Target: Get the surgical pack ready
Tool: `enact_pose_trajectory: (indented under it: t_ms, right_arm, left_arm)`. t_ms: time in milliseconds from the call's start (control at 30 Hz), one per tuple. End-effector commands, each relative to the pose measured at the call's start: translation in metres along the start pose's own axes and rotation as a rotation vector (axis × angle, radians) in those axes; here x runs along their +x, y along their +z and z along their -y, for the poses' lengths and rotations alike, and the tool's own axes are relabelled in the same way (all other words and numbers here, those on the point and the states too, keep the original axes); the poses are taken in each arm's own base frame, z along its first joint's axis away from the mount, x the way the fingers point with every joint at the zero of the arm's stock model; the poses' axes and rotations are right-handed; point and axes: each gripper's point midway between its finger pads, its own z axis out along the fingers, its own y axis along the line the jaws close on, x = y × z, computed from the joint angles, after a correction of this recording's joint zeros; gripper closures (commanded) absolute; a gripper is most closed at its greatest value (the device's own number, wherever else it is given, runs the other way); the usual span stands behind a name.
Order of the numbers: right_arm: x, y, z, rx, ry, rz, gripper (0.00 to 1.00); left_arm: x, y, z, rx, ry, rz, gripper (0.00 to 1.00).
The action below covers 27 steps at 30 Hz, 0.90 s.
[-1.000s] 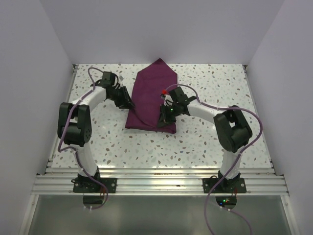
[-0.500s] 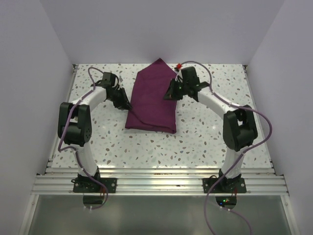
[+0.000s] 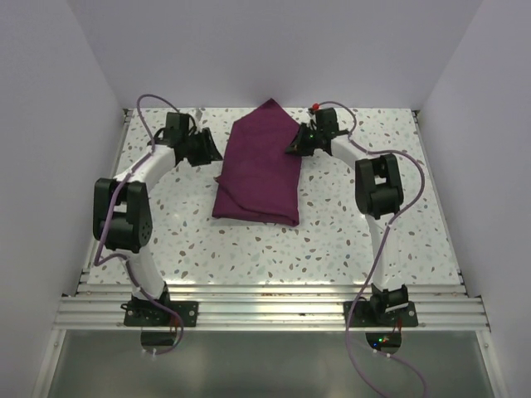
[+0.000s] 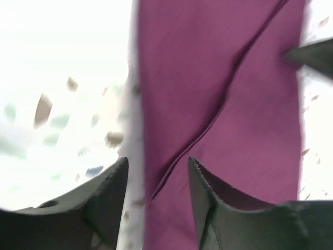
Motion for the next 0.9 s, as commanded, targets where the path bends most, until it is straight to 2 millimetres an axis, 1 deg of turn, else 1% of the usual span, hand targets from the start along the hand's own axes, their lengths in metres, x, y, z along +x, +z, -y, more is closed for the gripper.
enact_pose_trajectory:
  t_ms: [0, 33, 67, 100, 133, 167, 200, 233, 267, 300, 333, 367, 400, 433, 467, 533, 567, 600, 633, 667, 767, 800, 867]
  right_arm:
    - [-0.025, -0.001, -0.023, -0.128, 0.012, 0.045, 0.93]
    - [-0.022, 0.006, -0.020, -0.141, 0.017, 0.036, 0.93]
    - [-0.020, 0.009, -0.019, -0.153, 0.021, 0.023, 0.93]
    - [-0.018, 0.013, -0.019, -0.160, 0.029, 0.014, 0.93]
    - [-0.018, 0.013, -0.020, -0.162, 0.034, 0.011, 0.93]
    - [-0.017, 0.013, -0.019, -0.161, 0.036, 0.012, 0.93]
    - [-0.016, 0.013, -0.021, -0.168, 0.043, 0.006, 0.93]
    - [-0.016, 0.013, -0.023, -0.180, 0.044, 0.003, 0.93]
    - [-0.014, 0.013, -0.023, -0.182, 0.050, -0.005, 0.93]
    - [-0.015, 0.013, -0.024, -0.185, 0.053, -0.009, 0.93]
    - [-0.012, 0.013, -0.022, -0.179, 0.057, -0.024, 0.93]
    - [-0.010, 0.013, -0.021, -0.175, 0.059, -0.031, 0.93]
    - [-0.008, 0.014, -0.020, -0.174, 0.058, -0.037, 0.93]
    - [-0.005, 0.014, -0.017, -0.167, 0.065, -0.049, 0.93]
    - [-0.004, 0.014, -0.016, -0.165, 0.067, -0.052, 0.93]
    - [-0.004, 0.011, -0.016, -0.168, 0.065, -0.057, 0.93]
    - [-0.003, 0.009, -0.019, -0.174, 0.060, -0.058, 0.93]
    - [-0.002, 0.004, -0.021, -0.178, 0.053, -0.059, 0.93]
    - [-0.001, 0.001, -0.021, -0.183, 0.050, -0.067, 0.93]
    - [0.001, -0.001, -0.021, -0.183, 0.047, -0.071, 0.93]
    - [0.008, -0.008, -0.009, -0.160, 0.057, -0.097, 0.94]
    - [0.015, -0.007, -0.006, -0.158, 0.062, -0.122, 0.94]
    - [0.020, -0.008, -0.003, -0.163, 0.056, -0.138, 0.94]
  left_arm:
    - [-0.076, 0.004, 0.041, 0.190, 0.116, 0.264, 0.53]
    - [-0.078, 0.013, 0.044, 0.218, 0.120, 0.259, 0.55]
    - [-0.095, 0.015, 0.054, 0.252, 0.142, 0.286, 0.59]
    - [-0.088, 0.038, 0.052, 0.277, 0.139, 0.240, 0.62]
    - [-0.090, 0.046, 0.054, 0.300, 0.144, 0.233, 0.67]
    - [-0.103, 0.048, 0.063, 0.333, 0.163, 0.250, 0.76]
    - [-0.093, 0.067, 0.059, 0.359, 0.159, 0.207, 0.80]
    - [-0.095, 0.072, 0.060, 0.373, 0.163, 0.205, 0.83]
    - [-0.101, 0.075, 0.064, 0.392, 0.173, 0.213, 0.84]
    - [-0.089, 0.093, 0.057, 0.398, 0.157, 0.160, 0.85]
    - [-0.085, 0.101, 0.055, 0.404, 0.151, 0.135, 0.85]
    - [-0.092, 0.103, 0.059, 0.421, 0.166, 0.136, 0.88]
    - [-0.077, 0.118, 0.052, 0.430, 0.145, 0.080, 0.89]
    - [-0.077, 0.122, 0.052, 0.431, 0.140, 0.074, 0.89]
    - [-0.067, 0.130, 0.045, 0.416, 0.121, 0.041, 0.89]
    - [-0.063, 0.131, 0.041, 0.403, 0.114, 0.021, 0.93]
    - [-0.054, 0.133, 0.037, 0.396, 0.113, 0.001, 0.93]
    - [-0.055, 0.127, 0.038, 0.398, 0.120, 0.010, 0.93]
    - [-0.046, 0.129, 0.033, 0.388, 0.113, -0.009, 0.94]
    - [-0.043, 0.125, 0.033, 0.383, 0.114, -0.018, 0.93]
    - [-0.031, 0.127, 0.023, 0.336, 0.101, -0.053, 0.94]
    - [-0.028, 0.128, 0.019, 0.324, 0.096, -0.064, 0.95]
    - [-0.021, 0.129, 0.015, 0.305, 0.075, -0.090, 0.98]
